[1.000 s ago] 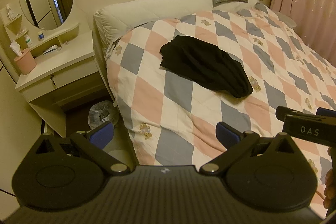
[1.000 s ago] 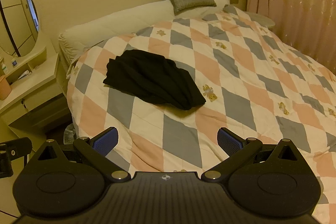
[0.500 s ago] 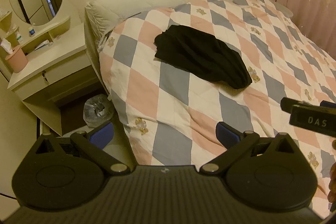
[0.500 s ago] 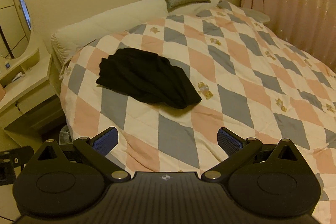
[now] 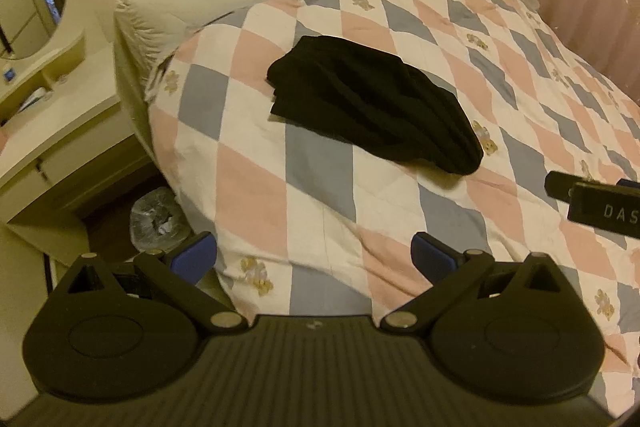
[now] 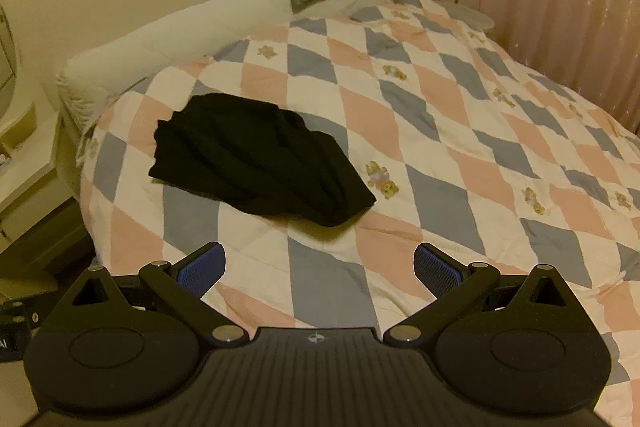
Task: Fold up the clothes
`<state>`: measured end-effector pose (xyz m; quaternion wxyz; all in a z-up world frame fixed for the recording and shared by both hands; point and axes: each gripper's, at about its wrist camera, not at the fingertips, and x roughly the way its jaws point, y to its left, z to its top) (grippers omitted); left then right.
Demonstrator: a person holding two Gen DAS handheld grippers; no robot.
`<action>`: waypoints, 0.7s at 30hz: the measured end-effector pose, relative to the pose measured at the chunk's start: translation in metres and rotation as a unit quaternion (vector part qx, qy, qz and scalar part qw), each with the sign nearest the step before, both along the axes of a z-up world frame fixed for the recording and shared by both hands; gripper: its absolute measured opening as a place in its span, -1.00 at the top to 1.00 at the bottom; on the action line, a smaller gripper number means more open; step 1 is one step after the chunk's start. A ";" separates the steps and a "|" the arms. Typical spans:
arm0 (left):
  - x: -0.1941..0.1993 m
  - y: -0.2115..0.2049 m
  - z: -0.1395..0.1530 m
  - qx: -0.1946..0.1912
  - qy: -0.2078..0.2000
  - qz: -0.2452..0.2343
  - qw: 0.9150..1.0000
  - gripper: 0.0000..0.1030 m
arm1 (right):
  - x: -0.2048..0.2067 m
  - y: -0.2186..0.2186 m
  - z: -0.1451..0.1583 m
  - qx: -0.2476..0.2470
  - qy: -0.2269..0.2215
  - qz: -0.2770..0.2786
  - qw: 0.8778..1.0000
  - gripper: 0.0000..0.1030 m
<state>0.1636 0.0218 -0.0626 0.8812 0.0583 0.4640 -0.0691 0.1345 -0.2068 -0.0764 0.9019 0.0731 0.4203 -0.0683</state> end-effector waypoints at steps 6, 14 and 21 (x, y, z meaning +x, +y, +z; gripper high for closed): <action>0.069 0.018 -0.020 -0.020 0.038 0.000 0.999 -0.98 | 0.046 0.006 -0.020 0.028 0.023 -0.003 0.999 -1.00; 0.160 0.045 -0.052 -0.040 0.094 0.024 0.994 -0.97 | 0.110 0.002 -0.066 0.076 0.084 -0.015 0.993 -1.00; 0.239 0.065 -0.072 -0.074 0.120 0.035 0.989 -0.88 | 0.176 0.007 -0.096 0.078 0.107 -0.028 0.991 -1.00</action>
